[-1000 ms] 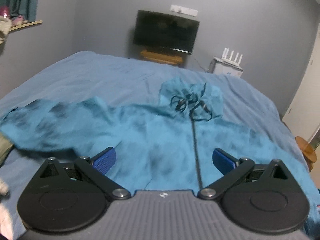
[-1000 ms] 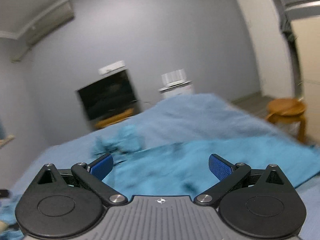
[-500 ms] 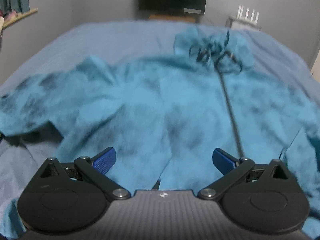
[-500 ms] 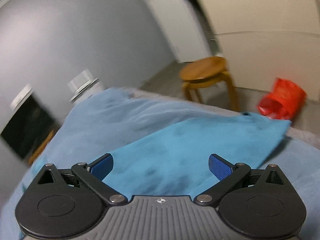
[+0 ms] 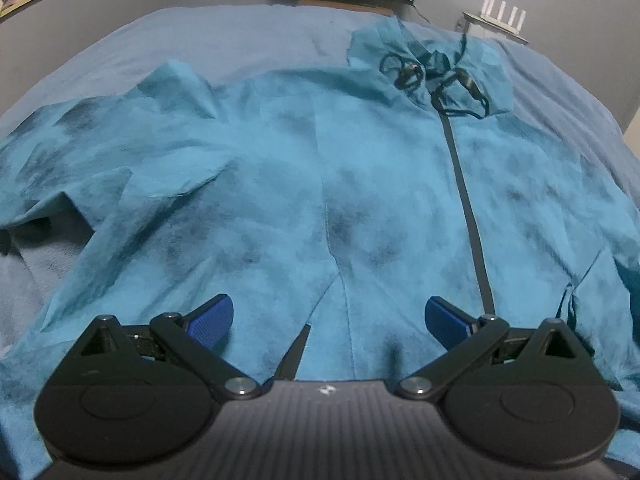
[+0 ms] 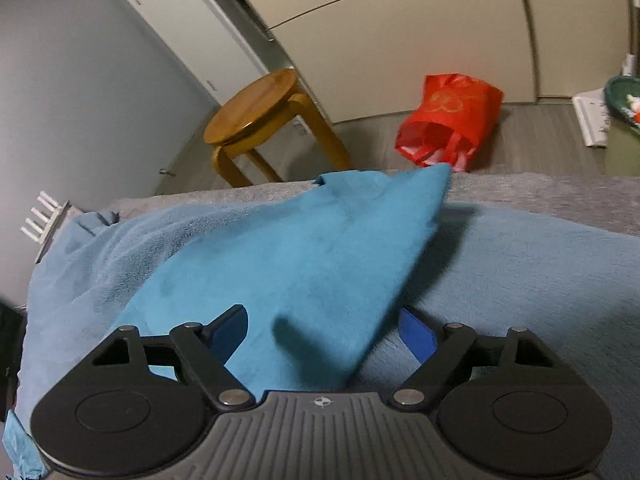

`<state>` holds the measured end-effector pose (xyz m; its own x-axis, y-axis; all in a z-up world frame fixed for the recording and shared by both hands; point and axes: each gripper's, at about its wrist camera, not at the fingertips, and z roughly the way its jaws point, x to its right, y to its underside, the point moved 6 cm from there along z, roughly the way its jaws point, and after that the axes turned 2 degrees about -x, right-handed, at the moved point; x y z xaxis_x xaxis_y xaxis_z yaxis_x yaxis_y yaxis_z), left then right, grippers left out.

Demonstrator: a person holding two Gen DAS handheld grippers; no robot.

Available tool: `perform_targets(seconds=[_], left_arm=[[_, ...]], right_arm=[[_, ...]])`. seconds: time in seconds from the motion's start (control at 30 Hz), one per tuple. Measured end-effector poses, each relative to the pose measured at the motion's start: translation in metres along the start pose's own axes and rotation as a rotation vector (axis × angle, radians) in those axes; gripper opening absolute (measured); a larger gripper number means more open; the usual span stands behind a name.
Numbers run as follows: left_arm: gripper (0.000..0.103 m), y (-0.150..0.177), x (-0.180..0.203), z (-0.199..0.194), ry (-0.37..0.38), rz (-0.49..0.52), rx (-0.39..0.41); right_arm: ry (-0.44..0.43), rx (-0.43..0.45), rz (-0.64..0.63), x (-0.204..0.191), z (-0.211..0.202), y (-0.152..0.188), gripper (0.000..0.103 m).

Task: Fold large clothes

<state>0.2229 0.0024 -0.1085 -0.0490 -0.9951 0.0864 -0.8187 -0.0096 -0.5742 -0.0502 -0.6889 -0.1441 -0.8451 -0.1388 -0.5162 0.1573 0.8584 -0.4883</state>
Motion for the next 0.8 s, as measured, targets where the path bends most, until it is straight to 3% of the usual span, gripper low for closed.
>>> perform_targets(seconds=[0.13, 0.23, 0.33, 0.37, 0.47, 0.6, 0.8], left_arm=[[0.103, 0.001, 0.007, 0.001, -0.005, 0.037, 0.003], [0.103, 0.001, 0.009, 0.0, -0.004, 0.05, 0.008], [0.103, 0.001, 0.009, -0.001, 0.007, 0.046, 0.014], [0.103, 0.001, 0.009, -0.002, 0.008, 0.045, 0.016], [0.103, 0.001, 0.009, -0.003, 0.013, 0.044, 0.022], [0.103, 0.0, 0.01, -0.008, 0.021, 0.044, 0.038], [0.103, 0.0, 0.008, -0.011, 0.034, 0.043, 0.048]], right_arm=[[0.023, -0.006, -0.066, -0.013, 0.022, 0.002, 0.082], [0.031, 0.016, -0.11, -0.024, 0.033, -0.003, 0.07], [-0.006, 0.057, -0.134, -0.032, 0.034, -0.011, 0.04], [-0.034, 0.076, -0.138, -0.034, 0.03, -0.011, 0.025], [-0.107, 0.143, -0.163, -0.041, 0.012, -0.016, 0.011], [-0.187, 0.27, -0.317, -0.08, -0.032, -0.013, 0.008], [-0.43, 0.385, -0.636, -0.204, -0.115, 0.03, 0.006]])
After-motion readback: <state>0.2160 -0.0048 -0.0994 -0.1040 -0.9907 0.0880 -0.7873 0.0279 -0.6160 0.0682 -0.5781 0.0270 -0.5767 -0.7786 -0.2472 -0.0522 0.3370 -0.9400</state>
